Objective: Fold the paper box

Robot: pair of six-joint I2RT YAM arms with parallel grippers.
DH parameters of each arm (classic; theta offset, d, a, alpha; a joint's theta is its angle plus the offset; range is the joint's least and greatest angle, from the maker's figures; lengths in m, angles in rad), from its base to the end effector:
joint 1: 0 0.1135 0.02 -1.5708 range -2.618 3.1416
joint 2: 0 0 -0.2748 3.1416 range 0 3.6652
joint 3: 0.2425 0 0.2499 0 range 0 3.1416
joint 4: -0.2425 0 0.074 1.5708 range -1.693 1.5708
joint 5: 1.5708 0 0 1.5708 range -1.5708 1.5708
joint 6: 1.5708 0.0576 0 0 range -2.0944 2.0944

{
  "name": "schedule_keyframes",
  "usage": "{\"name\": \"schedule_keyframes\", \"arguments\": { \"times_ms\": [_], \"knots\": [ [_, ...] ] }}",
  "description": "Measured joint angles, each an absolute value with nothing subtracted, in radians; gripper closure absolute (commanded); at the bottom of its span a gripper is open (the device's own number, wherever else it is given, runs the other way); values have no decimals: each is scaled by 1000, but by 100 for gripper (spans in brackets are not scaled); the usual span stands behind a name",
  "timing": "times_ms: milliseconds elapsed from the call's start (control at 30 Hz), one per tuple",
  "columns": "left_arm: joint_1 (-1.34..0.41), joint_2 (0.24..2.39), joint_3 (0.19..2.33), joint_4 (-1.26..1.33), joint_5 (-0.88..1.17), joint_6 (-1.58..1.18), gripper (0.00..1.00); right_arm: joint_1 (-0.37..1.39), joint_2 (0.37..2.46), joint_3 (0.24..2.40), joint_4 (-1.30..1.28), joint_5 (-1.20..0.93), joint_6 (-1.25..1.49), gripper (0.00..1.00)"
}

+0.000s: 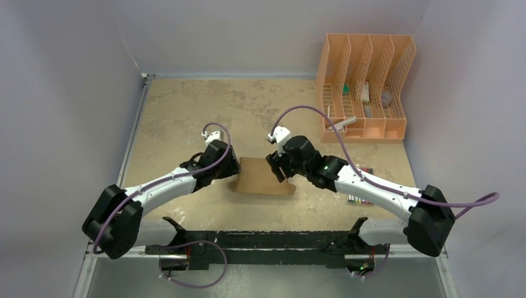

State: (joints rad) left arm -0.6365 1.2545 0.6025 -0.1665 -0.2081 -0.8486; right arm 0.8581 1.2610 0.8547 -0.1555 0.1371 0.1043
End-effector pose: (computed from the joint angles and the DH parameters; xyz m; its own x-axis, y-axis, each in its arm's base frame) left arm 0.2104 -0.1407 0.1800 -0.7393 -0.3665 -0.5649 -0.1312 0.9012 -0.4130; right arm 0.1980 0.2171 0.2647 -0.4166 -0.3243 -0.8493 -0.6339 0.7732 0.0157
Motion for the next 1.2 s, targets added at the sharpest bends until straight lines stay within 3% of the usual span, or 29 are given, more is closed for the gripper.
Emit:
{"name": "schedule_keyframes", "arguments": {
  "times_ms": [367, 767, 1000, 1200],
  "knots": [
    [-524, 1392, 699, -96, -119, -799, 48, 1162, 1381, 923, -229, 253, -113, 32],
    [-429, 1385, 771, -153, -108, -774, 48, 1326, 1634, 954, -204, 564, -288, 34],
    [-317, 1354, 759, -208, -75, -773, 49, 1358, 1745, 954, -113, 711, -356, 50],
    [-277, 1325, 754, -257, -49, -756, 49, 1356, 1742, 954, -73, 739, -389, 79]
  ]
}}
